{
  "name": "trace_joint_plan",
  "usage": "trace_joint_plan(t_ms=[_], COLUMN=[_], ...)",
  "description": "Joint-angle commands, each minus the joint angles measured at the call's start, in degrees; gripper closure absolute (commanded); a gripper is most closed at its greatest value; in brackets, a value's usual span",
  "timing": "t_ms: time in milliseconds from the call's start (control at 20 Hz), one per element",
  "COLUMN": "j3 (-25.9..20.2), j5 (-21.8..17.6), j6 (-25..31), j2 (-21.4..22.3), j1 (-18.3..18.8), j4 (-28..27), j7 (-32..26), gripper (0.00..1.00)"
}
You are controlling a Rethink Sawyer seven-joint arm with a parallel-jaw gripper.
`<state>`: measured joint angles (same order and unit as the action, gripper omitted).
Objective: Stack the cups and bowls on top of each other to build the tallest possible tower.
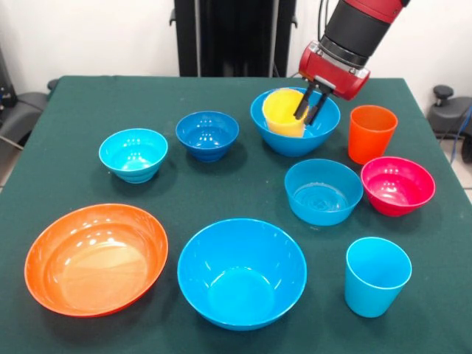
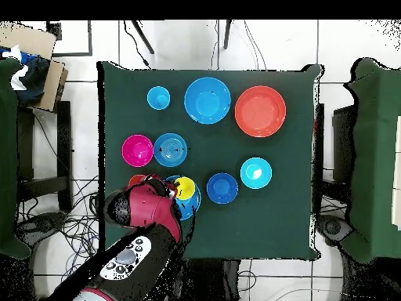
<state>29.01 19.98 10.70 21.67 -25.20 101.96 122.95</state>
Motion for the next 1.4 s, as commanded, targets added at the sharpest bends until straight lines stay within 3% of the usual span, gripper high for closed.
trace_joint_plan(t_ms=[50, 1150, 1400], j3=[-3.96, -4.0, -2.5], j5=[1.7, 1.69, 2.51], j6=[1.64, 2.5, 3.89], j2=[-0.08, 1.28, 2.83], j1=[0.32, 0.42, -1.8], j4=[-2.63, -1.77, -0.01], j7=[9.97, 9.88, 11.77], gripper=[0.0, 0.0, 0.0])
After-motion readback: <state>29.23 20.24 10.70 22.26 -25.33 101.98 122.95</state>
